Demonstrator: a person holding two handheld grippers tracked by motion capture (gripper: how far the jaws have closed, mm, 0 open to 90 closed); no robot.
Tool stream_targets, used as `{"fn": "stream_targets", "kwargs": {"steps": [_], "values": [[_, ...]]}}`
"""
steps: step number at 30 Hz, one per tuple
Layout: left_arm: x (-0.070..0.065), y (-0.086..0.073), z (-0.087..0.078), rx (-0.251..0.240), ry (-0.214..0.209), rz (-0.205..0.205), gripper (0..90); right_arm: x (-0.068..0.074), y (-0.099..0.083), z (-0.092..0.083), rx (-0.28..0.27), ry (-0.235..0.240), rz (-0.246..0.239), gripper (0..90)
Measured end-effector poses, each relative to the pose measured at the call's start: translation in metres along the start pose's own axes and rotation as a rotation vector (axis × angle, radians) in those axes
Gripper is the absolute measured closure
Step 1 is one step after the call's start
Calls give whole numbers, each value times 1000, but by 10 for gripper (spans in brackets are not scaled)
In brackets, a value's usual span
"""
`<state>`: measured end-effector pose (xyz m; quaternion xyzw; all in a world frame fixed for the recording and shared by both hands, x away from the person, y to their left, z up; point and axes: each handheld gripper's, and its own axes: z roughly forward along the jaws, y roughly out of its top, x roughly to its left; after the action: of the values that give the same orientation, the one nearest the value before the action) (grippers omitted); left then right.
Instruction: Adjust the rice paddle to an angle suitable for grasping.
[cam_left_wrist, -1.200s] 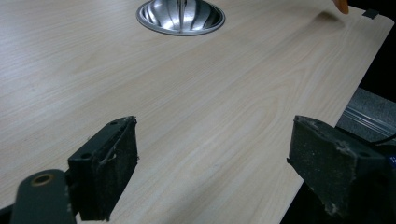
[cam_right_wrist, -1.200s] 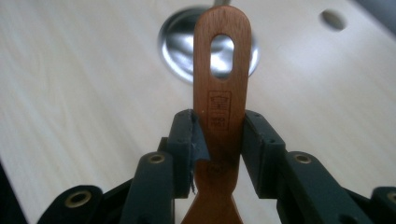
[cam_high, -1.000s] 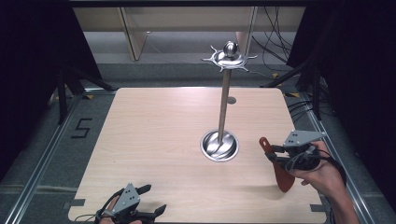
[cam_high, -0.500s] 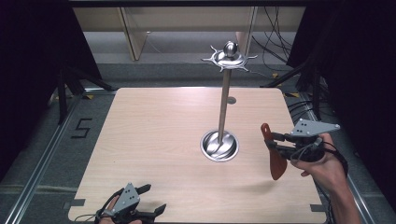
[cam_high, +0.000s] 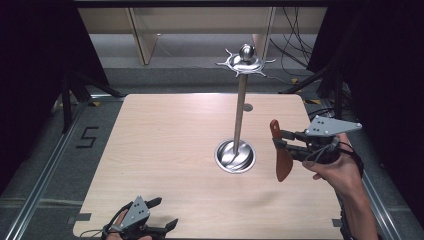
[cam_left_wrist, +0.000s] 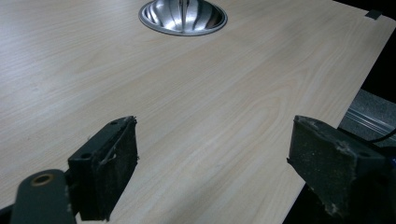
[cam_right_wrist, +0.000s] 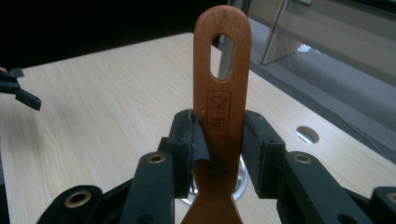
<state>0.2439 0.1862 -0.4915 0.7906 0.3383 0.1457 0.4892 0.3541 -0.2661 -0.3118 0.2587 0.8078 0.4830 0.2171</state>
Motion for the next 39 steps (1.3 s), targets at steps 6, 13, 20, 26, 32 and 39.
{"fn": "stream_targets", "kwargs": {"steps": [6, 13, 20, 26, 32, 39], "values": [[-2, 0, 1, -17, -8, -21, 149, 2, 14, 2, -30, 17, -16, 671], [-1, 0, 0, -8, -6, -8, 149, 2, 25, 1, -50, 14, -5, 671], [-2, 0, 1, -15, -10, -16, 149, -2, 32, -3, -80, -24, -14, 671], [-2, 0, 1, -16, -10, -14, 149, -3, 41, -7, -86, -30, -20, 671], [-2, 0, 1, -15, -11, -13, 149, -5, 49, -8, -111, -60, -33, 671], [-1, 0, 1, -13, -10, -10, 149, -5, 60, -11, -106, -43, -27, 670]]}}
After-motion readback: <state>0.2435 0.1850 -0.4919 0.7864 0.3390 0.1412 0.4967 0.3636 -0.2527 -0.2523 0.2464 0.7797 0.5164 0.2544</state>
